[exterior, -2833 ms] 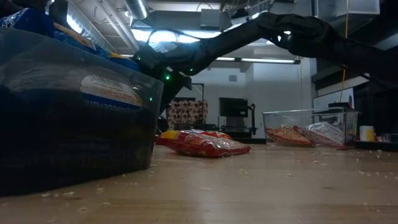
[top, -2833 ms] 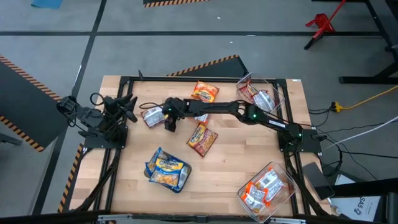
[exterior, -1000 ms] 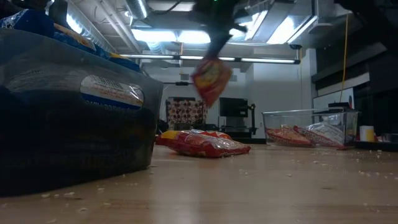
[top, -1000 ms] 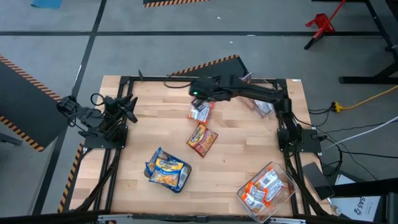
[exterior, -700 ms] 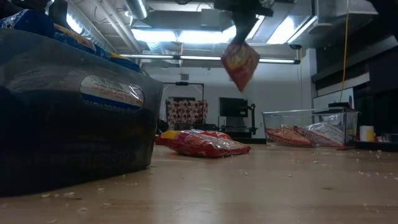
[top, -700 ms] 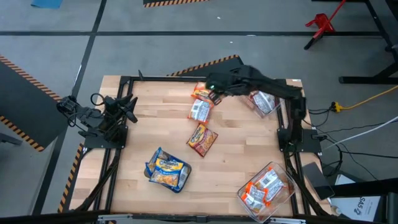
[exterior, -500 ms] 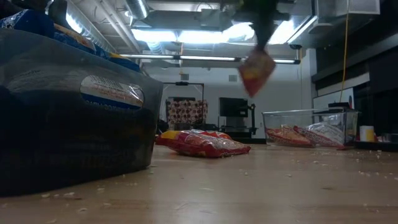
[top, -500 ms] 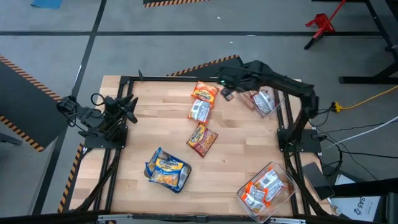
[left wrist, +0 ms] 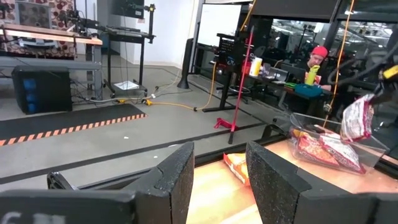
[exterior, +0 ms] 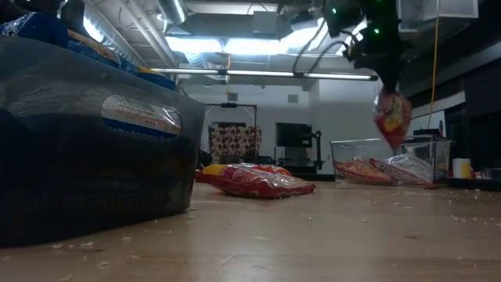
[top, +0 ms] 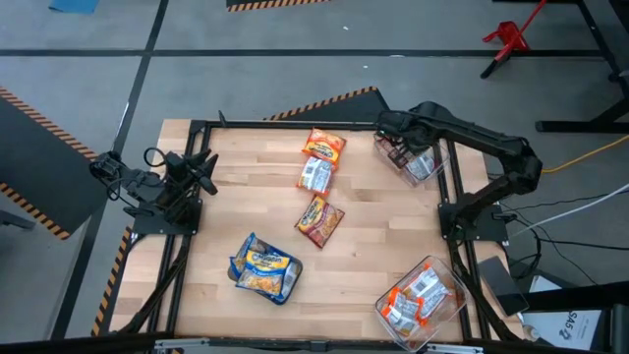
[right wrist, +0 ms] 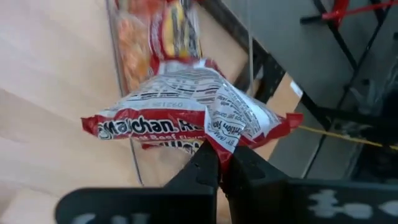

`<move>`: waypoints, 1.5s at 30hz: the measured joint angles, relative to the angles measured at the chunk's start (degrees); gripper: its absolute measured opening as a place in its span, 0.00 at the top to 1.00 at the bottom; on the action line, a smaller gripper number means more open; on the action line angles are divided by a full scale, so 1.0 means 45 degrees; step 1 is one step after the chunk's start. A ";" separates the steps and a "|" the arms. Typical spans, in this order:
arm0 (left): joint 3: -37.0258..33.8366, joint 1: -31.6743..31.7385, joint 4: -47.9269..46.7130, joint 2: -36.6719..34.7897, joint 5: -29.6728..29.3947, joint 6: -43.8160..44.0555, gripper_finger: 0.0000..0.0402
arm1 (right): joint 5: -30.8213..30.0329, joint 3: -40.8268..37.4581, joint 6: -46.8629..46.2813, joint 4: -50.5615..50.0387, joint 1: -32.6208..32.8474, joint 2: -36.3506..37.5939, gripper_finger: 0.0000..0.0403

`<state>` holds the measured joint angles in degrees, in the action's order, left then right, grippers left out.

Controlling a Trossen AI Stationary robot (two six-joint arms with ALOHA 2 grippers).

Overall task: Sort Maruchan noodles
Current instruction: Put the red noodle pack into the top transparent bin

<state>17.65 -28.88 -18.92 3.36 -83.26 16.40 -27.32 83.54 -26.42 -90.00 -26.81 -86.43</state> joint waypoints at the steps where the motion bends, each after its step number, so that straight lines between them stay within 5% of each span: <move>1: 0.0000 -0.0002 -0.0002 0.0000 0.0000 0.0000 0.65 | 0.0108 -0.0292 0.0126 -0.0010 -0.0095 0.0062 1.00; 8: 0.0000 -0.0002 0.0000 0.0000 -0.0005 0.0010 0.65 | 0.0424 -0.1570 0.0254 -0.0014 -0.0218 0.0057 1.00; 29: 0.0000 -0.0004 -0.0192 0.0000 -0.0015 0.0009 0.65 | 0.3640 -0.1310 -0.1516 0.0004 -0.0245 0.1892 1.00; 45: 0.0000 0.0000 -0.0461 0.0000 -0.0210 0.0335 0.65 | 0.3227 -0.3514 -0.0009 0.0088 -0.3166 0.1815 1.00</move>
<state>17.65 -28.89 -20.99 3.36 -84.21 17.91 -12.80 67.72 -26.46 -89.60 -41.06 -78.26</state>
